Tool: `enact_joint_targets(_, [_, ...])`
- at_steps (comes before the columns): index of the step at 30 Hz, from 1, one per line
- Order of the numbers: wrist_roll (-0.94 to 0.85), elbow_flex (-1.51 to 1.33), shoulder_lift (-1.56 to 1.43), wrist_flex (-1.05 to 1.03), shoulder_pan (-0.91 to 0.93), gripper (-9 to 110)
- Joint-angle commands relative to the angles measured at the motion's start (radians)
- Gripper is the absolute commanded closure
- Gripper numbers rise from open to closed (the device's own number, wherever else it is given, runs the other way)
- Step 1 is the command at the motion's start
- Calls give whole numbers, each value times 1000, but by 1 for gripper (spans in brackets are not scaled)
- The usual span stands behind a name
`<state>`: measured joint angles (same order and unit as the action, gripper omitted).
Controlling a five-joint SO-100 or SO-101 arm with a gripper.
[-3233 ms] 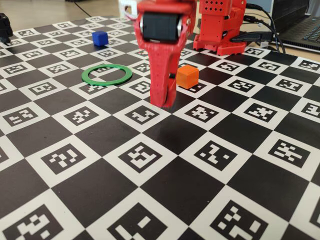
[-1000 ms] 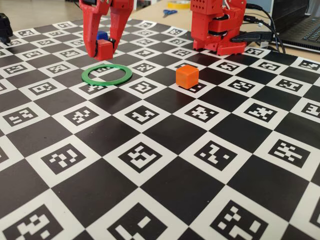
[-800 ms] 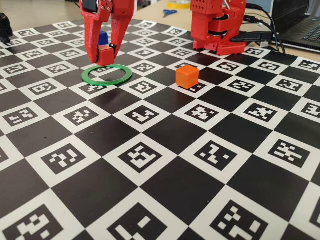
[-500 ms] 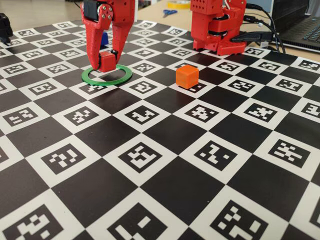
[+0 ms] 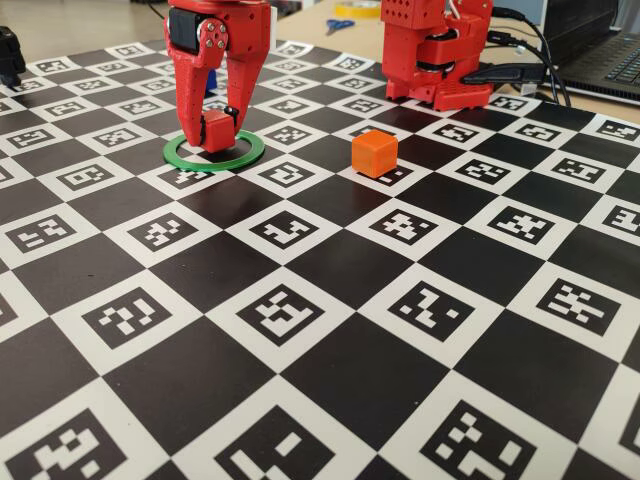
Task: Grab the red cube then put it in the green circle then put the blue cube on top and finally the orange cube on top
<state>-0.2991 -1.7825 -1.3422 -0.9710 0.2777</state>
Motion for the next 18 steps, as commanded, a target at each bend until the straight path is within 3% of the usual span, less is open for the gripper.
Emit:
enact_joint_targets(1, [6,15,-29,11,2,91])
enact_joint_targets(18, [14,49,-5,-17,0,88])
